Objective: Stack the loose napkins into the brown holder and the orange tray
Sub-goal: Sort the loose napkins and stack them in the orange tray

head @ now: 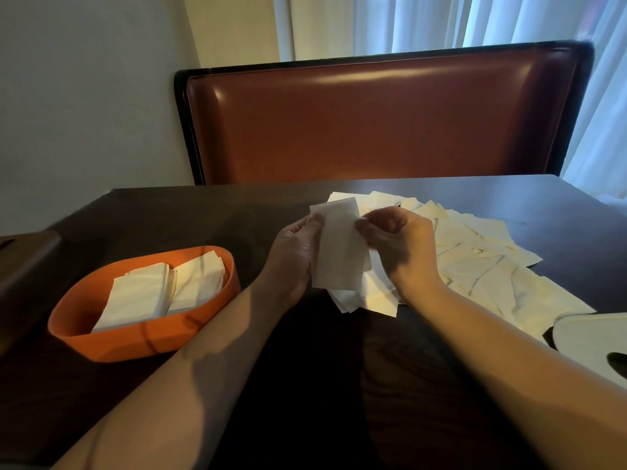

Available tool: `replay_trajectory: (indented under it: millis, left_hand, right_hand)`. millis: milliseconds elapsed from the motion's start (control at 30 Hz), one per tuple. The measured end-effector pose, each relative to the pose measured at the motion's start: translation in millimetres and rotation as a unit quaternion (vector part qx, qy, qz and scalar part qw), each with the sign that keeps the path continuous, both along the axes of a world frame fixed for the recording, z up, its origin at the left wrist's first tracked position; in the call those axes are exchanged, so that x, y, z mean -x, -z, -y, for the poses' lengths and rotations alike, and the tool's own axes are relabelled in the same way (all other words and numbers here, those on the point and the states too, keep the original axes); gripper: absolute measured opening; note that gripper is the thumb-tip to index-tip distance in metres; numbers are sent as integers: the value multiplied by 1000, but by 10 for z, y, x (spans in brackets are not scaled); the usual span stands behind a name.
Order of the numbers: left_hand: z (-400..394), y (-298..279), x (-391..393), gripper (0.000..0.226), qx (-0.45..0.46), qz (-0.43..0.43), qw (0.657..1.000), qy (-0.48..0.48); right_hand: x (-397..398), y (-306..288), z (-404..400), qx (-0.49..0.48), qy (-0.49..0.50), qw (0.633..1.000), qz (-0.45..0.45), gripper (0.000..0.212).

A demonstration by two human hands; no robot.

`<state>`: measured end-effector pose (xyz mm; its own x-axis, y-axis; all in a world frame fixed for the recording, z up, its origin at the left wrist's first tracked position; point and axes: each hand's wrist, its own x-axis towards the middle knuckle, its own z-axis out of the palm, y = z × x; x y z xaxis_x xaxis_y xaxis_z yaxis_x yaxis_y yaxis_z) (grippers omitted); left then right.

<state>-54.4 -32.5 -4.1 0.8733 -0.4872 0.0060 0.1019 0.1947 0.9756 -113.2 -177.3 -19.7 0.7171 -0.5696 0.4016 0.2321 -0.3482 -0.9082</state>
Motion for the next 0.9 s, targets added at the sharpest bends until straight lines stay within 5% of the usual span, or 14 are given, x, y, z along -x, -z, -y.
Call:
replay_trajectory:
  millis: [333,900]
  left_hand:
    - [1,-70,74,30,-33,6,999,-21]
    - [70,-35,123,27,-39,-2,999,1]
  right_hand:
    - [40,-136,81,109,-1,994,27,4]
    - [-4,-117,-55,-4,30,999,28,4]
